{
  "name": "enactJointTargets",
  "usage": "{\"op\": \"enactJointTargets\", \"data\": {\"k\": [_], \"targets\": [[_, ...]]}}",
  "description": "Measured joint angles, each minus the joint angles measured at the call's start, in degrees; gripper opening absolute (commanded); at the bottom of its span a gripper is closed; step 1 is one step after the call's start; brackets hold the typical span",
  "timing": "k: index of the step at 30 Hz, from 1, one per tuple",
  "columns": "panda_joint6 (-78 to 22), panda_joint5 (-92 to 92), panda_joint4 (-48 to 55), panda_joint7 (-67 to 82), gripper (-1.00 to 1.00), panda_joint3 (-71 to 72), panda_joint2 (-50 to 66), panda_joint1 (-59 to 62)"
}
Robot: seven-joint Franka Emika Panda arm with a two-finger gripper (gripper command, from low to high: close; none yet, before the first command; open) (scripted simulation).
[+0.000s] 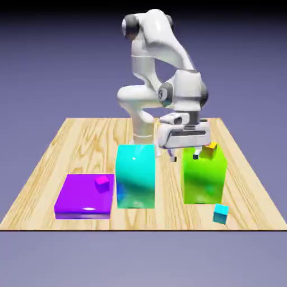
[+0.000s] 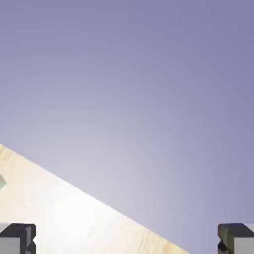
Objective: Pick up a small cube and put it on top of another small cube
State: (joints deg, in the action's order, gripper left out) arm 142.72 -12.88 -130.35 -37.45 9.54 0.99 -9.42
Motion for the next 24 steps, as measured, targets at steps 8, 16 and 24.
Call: {"op": "enactJointTargets", "data": {"k": [8, 16, 24], "targets": [[-15.44, -6.36, 15.13, 2.47, 0.00, 4.71, 16.61, -3.51], [-30.89, -12.71, 30.26, 4.94, 0.00, 9.42, 33.22, -7.56], [-35.31, -18.28, 36.67, 5.20, 0.00, 11.10, 45.73, -9.43]]}}
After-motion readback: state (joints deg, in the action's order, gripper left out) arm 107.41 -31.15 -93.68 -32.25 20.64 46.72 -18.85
